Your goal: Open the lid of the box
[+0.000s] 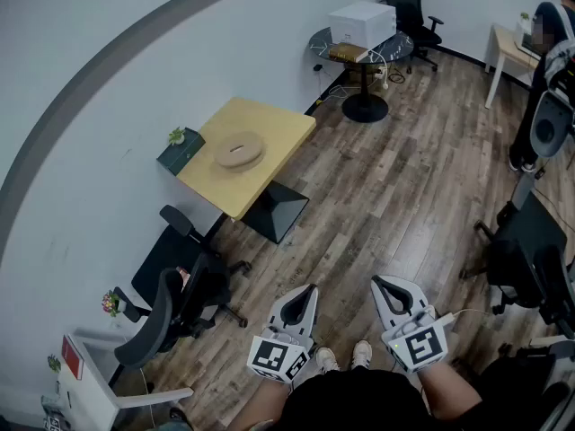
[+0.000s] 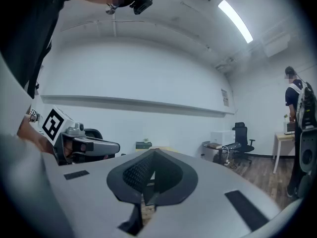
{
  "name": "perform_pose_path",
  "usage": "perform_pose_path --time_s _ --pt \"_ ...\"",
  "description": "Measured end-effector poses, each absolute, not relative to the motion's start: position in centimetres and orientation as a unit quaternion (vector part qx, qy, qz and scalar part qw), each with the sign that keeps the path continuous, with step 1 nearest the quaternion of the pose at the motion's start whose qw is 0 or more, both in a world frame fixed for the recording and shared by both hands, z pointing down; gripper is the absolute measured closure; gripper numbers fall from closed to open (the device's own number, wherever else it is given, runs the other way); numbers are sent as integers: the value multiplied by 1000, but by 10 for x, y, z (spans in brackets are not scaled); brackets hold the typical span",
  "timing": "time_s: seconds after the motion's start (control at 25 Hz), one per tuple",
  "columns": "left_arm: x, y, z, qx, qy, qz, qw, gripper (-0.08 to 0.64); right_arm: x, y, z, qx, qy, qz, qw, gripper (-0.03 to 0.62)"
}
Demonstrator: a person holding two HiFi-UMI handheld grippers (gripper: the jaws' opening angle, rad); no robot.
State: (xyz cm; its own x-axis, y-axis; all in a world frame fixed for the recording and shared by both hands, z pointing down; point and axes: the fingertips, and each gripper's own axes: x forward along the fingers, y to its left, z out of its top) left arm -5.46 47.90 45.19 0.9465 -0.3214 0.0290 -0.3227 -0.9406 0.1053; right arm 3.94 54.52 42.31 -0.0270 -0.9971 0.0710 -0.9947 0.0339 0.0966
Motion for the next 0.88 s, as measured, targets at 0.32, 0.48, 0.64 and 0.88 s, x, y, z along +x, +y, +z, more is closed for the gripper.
perform_pose_path --time_s 0.32,0.48,0.64,0.88 --pt "-62 493 438 990 -135 11 30 540 26 552 411 709 -703 -13 61 574" --pt "-60 496 438 991 -131 22 8 540 30 555 411 716 -696 -2 55 574" --pt "-57 499 434 990 -139 23 -4 540 35 556 407 712 -700 -2 50 572" --pt "-53 498 433 988 -154 20 -4 540 42 548 406 699 -712 -18 68 536"
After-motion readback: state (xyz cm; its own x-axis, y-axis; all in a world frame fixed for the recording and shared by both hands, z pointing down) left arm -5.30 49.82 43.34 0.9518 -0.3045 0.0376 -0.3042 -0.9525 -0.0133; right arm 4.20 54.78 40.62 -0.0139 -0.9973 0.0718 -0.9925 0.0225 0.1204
